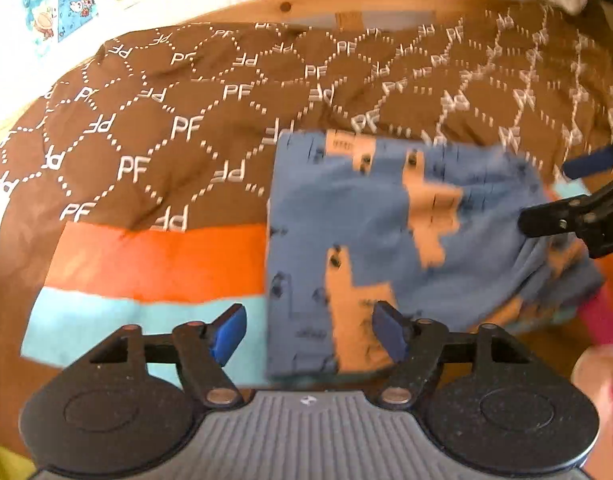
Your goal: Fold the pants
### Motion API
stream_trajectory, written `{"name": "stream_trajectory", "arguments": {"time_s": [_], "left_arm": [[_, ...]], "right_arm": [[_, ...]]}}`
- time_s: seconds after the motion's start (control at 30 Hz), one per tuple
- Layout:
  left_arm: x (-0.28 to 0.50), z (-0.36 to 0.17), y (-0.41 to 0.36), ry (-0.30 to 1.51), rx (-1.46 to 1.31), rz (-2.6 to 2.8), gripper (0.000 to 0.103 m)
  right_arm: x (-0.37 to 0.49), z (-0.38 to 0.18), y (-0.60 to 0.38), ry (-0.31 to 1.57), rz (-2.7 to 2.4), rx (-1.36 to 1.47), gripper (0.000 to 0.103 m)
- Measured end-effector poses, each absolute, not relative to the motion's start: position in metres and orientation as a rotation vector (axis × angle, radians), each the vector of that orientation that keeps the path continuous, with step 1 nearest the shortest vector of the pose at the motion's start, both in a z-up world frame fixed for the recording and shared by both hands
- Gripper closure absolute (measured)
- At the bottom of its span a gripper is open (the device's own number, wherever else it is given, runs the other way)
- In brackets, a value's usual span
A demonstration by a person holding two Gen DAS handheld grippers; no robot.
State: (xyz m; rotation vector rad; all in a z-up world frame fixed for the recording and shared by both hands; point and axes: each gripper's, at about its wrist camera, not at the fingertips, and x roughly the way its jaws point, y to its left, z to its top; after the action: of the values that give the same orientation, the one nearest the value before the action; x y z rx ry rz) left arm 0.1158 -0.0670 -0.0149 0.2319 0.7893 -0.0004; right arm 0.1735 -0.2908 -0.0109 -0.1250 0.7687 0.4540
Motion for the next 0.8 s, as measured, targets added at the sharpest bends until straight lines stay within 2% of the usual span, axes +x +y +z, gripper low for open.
{"name": "stream_trajectory", "arguments": {"time_s": [0.03,0.1,0.27,0.43,0.53,0.63,0.8], "left_arm": [[0.111,-0.016,-0.066,0.777,0.237,0.004,0.020],[0.105,-0.019,-0.067,0.777,0.262,0.002,0.018],[0.099,-0.009,-0.060,0.807,0.248,-0.030,0.016],[0.117,0.023,-0.059,0.664,0.201,-0.064,0.006],[0.147,0.031,-0.074,0.601,0.250,-0.099,0.006],[0.176,0.021,-0.097,0.559,0.359,-0.129,0.006],[0.218,-0.011,-0.120,0.602,0.511,-0.089,0.006]], "right_arm": [[0.172,-0.015,-0.286,0.788,0.447,-0.191,0.001],[0.168,-0.021,-0.281,0.806,0.476,-0.298,0.001],[0.166,-0.016,-0.291,0.816,0.547,-0.285,0.001],[0.163,0.003,-0.307,0.654,0.477,-0.172,0.001],[0.169,0.000,-0.311,0.584,0.388,-0.057,0.001],[0.181,-0.012,-0.308,0.580,0.329,-0.017,0.001],[0.198,-0.034,-0.297,0.588,0.247,-0.143,0.001]]}}
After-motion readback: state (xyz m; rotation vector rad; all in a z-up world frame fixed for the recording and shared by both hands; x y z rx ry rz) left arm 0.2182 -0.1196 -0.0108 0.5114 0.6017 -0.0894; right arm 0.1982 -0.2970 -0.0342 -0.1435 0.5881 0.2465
